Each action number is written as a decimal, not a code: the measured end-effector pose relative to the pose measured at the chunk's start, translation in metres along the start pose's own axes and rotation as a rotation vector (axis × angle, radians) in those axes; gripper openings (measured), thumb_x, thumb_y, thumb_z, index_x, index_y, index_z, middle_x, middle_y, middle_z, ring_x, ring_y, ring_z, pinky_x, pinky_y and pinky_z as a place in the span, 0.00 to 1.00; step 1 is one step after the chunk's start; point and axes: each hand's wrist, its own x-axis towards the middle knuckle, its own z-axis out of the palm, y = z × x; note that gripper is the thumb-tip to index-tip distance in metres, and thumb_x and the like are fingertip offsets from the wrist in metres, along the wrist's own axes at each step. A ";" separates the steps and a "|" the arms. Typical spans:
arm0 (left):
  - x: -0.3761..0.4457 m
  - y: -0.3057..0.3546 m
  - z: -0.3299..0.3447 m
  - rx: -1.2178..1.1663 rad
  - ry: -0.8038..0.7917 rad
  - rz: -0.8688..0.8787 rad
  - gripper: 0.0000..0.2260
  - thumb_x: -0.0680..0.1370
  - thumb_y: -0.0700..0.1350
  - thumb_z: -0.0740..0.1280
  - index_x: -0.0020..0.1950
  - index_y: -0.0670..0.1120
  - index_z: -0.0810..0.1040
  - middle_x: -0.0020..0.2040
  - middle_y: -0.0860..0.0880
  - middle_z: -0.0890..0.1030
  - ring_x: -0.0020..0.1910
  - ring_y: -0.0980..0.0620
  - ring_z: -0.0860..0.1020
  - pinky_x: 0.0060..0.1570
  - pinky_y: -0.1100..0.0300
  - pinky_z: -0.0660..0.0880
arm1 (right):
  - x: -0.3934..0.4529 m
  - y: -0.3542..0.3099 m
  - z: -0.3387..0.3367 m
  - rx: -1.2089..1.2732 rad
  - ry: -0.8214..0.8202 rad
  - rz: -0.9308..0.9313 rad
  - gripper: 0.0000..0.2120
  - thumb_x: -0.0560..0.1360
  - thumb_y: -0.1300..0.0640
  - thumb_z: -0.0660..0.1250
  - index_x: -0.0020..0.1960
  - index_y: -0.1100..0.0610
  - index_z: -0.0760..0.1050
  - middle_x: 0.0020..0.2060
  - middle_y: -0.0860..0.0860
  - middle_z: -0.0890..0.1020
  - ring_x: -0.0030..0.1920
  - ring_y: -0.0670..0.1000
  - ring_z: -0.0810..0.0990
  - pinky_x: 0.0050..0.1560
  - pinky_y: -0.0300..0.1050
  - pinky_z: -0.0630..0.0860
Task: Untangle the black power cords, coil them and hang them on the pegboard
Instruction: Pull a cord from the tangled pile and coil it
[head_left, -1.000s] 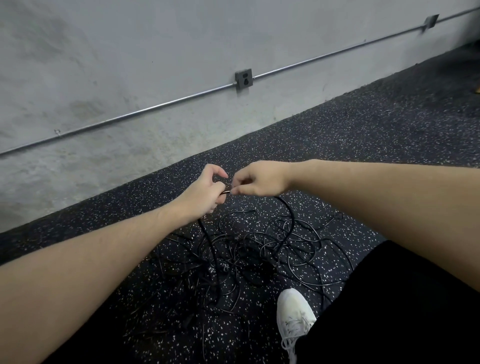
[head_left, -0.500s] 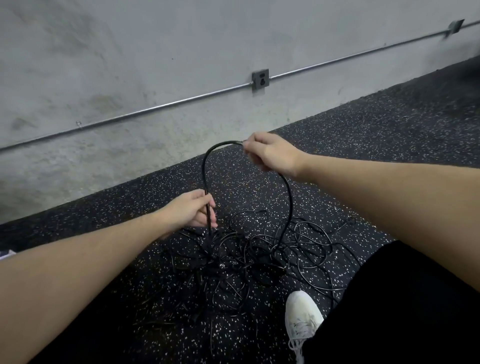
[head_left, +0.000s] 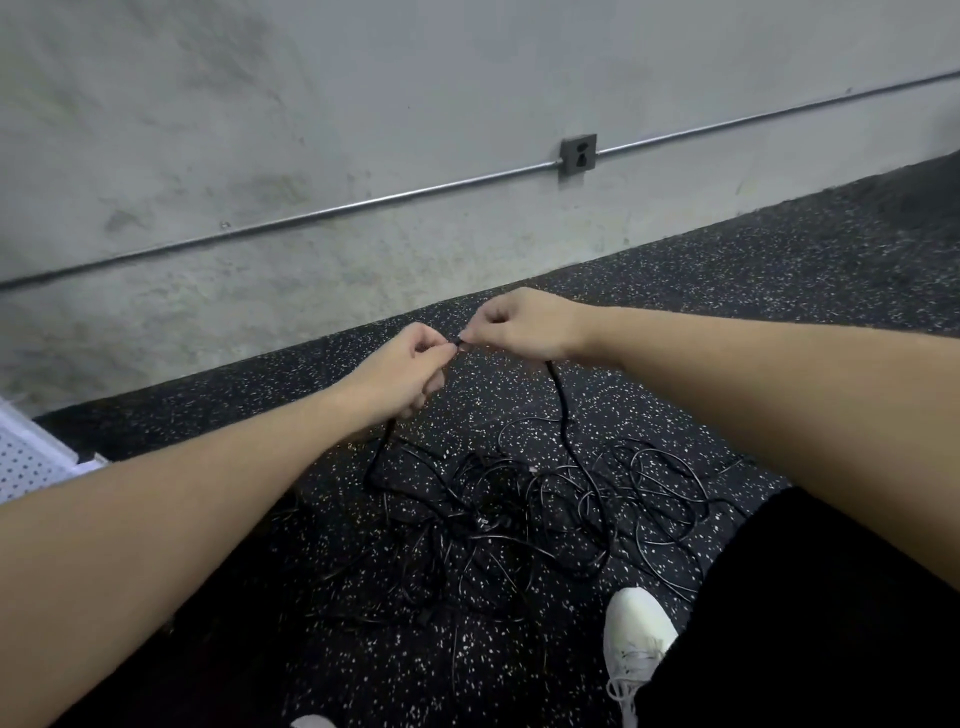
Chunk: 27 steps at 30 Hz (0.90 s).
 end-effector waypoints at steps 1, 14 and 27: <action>-0.004 -0.003 -0.003 -0.045 -0.031 0.000 0.06 0.86 0.51 0.60 0.54 0.50 0.72 0.35 0.50 0.79 0.29 0.53 0.71 0.30 0.58 0.68 | 0.003 -0.002 0.001 -0.005 0.028 -0.011 0.13 0.83 0.46 0.64 0.58 0.53 0.79 0.32 0.48 0.73 0.27 0.44 0.68 0.29 0.39 0.65; -0.033 -0.053 -0.038 0.226 0.004 -0.044 0.16 0.86 0.55 0.56 0.50 0.51 0.80 0.30 0.51 0.78 0.42 0.50 0.84 0.56 0.51 0.78 | 0.011 0.018 -0.007 -0.100 0.113 0.118 0.12 0.83 0.51 0.62 0.61 0.56 0.75 0.47 0.52 0.80 0.37 0.48 0.75 0.36 0.39 0.72; -0.016 -0.003 -0.014 -0.042 0.160 0.079 0.19 0.84 0.67 0.48 0.50 0.53 0.68 0.39 0.49 0.77 0.35 0.50 0.72 0.42 0.51 0.73 | 0.009 -0.028 0.029 -0.122 -0.194 -0.162 0.10 0.81 0.46 0.65 0.44 0.49 0.75 0.37 0.47 0.77 0.38 0.47 0.76 0.47 0.47 0.77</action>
